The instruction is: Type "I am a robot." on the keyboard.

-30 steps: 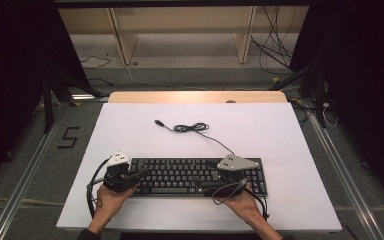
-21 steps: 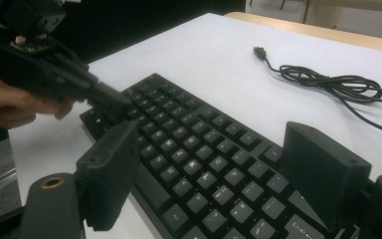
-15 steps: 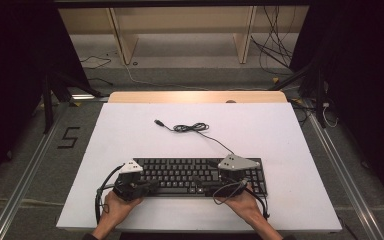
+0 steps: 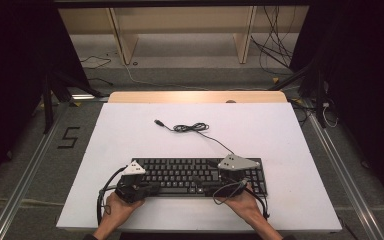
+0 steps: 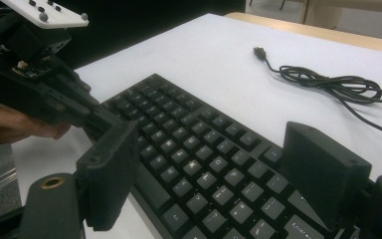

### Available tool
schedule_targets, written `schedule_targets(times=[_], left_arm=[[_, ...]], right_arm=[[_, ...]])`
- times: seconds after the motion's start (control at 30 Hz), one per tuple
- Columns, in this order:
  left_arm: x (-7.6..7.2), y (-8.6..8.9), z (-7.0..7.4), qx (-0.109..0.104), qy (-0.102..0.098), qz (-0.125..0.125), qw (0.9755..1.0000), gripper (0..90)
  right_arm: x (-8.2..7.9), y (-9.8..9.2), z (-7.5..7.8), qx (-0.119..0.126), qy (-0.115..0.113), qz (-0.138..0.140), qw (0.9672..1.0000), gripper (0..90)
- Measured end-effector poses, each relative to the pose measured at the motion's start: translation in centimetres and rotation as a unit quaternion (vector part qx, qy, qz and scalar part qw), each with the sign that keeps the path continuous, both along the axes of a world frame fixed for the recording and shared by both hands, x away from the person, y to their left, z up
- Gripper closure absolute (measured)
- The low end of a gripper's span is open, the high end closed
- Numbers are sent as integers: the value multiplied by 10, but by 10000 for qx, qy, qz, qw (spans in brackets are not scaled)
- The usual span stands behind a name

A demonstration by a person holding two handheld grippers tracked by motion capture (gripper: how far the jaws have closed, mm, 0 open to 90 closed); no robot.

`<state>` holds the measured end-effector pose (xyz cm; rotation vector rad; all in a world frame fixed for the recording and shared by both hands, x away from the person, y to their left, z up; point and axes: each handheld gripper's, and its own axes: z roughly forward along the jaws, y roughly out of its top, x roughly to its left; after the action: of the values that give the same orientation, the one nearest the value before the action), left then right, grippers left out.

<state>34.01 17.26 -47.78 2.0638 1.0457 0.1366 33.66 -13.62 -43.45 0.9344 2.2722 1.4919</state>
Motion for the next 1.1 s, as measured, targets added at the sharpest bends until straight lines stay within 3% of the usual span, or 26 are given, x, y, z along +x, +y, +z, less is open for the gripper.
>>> schedule_targets(times=[0.1, 0.5, 0.73, 1.1], left_arm=[[0, -1, -2, 88, 11, -30, 10000, 894], [0, -1, -2, 50, 14, -51, 10000, 893], [2, 6, 8, -182, -219, 129, 9995, 889], [4, 14, 14, -381, -312, 354, 9982, 753]], right_arm=[[0, 0, 0, -2, 7, 4, 10000, 242], [0, 0, 0, 2, 5, 2, 10000, 242], [0, 0, 0, 10, 6, -4, 10000, 242], [0, 0, 0, 5, 10, 1, 10000, 243]])
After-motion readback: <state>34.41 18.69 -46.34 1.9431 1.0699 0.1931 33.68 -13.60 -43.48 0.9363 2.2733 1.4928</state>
